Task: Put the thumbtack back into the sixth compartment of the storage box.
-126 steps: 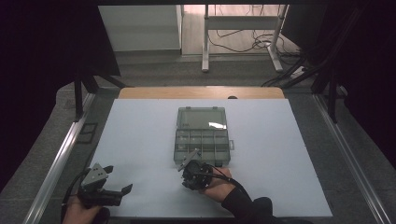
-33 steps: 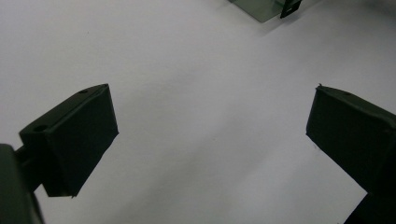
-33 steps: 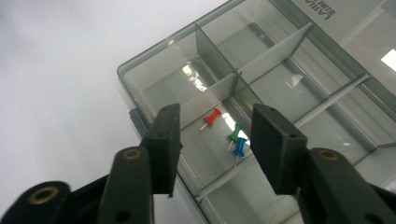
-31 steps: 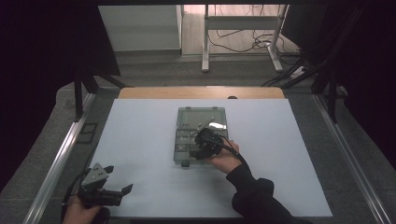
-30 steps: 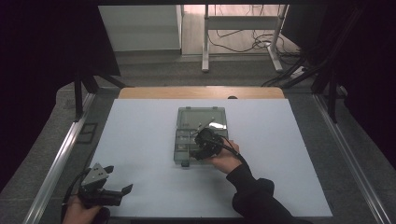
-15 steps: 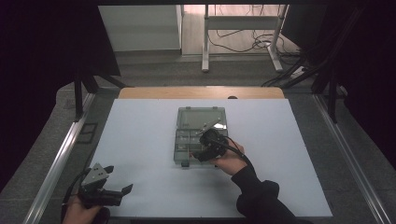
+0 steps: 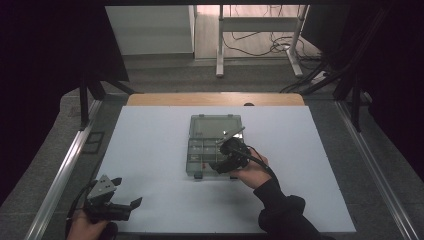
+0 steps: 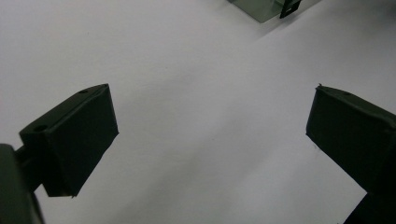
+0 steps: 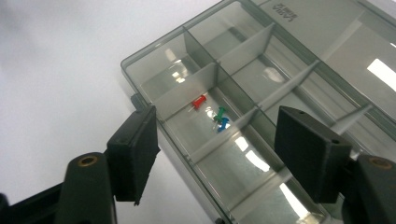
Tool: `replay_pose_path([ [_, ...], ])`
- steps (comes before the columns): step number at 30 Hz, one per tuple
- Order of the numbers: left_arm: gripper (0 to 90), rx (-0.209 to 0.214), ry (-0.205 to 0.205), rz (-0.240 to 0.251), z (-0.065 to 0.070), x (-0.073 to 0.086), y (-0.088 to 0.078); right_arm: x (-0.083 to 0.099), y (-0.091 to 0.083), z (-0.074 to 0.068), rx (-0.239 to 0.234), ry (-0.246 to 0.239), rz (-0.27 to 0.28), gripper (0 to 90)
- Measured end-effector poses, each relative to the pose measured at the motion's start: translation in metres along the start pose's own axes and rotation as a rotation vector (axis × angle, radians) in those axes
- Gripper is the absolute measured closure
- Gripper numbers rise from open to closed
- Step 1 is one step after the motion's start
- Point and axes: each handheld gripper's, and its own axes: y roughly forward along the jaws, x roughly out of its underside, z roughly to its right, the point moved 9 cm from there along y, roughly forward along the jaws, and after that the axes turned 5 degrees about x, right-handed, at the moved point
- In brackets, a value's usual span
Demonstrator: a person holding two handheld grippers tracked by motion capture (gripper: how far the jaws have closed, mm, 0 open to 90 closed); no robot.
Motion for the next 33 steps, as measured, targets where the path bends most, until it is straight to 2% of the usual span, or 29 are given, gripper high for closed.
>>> replay_pose_path([
  [16, 2.4, 0.004, -0.001, 0.002, 0.000, 0.000, 0.000, 0.015, -0.009, 0.006, 0.008, 0.032, 0.022, 17.8],
  [33, 2.4, 0.003, -0.001, 0.004, 0.000, 0.000, -0.001, 0.033, -0.018, 0.009, 0.059, 0.013, 0.030, 2.9],
])
